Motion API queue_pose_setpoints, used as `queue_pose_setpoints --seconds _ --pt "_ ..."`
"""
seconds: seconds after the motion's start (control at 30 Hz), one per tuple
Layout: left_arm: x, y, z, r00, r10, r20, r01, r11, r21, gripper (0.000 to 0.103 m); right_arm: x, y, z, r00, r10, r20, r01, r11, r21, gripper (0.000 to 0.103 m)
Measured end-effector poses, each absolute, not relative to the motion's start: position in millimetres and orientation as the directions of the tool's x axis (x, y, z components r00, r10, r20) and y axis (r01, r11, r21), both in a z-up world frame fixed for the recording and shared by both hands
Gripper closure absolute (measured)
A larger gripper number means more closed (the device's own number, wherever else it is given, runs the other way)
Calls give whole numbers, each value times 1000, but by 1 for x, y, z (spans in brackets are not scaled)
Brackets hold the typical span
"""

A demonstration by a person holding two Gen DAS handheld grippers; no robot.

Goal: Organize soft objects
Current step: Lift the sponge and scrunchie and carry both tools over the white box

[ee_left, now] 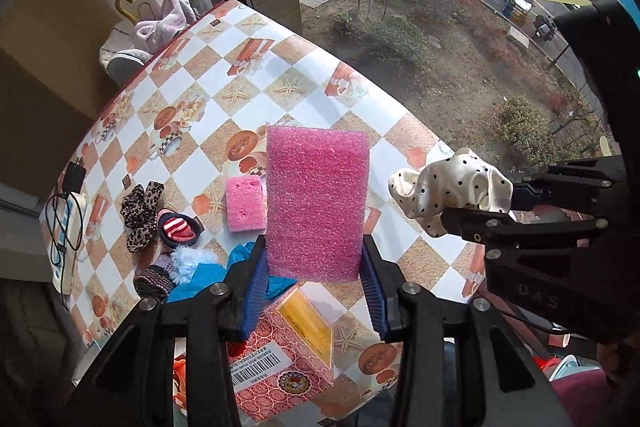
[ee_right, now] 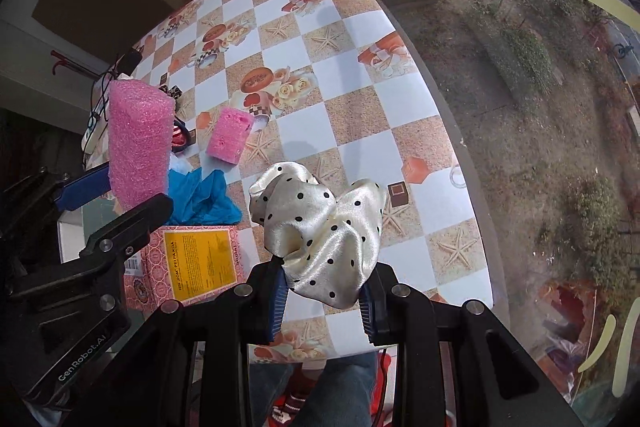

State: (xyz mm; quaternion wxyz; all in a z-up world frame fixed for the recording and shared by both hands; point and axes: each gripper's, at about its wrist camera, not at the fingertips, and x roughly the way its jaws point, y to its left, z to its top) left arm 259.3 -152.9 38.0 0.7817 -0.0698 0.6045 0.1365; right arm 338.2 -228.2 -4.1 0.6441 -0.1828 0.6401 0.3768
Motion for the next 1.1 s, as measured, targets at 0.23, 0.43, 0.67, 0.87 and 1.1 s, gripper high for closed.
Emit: queue_pose_setpoints --seconds 0.23,0.43,0.67,0.87,1.1 --pt "247 -206 29 187 76 -979 -173 984 43 56 335 -264 -12 -115 234 -965 -733 636 241 71" --pt "230 -232 22 156 46 -987 -162 987 21 56 332 -281 -21 -147 213 -966 -756 605 249 71" --pt "203 -251 16 126 38 -991 -177 984 15 56 312 -284 -26 -177 186 -966 -823 510 249 71" --pt "167 -248 21 126 60 -990 -244 969 28 56 285 -280 -30 -220 154 -963 -876 403 264 71" --pt "116 -223 39 157 103 -982 -344 938 43 56 249 -261 -24 -265 140 -954 -910 290 295 71"
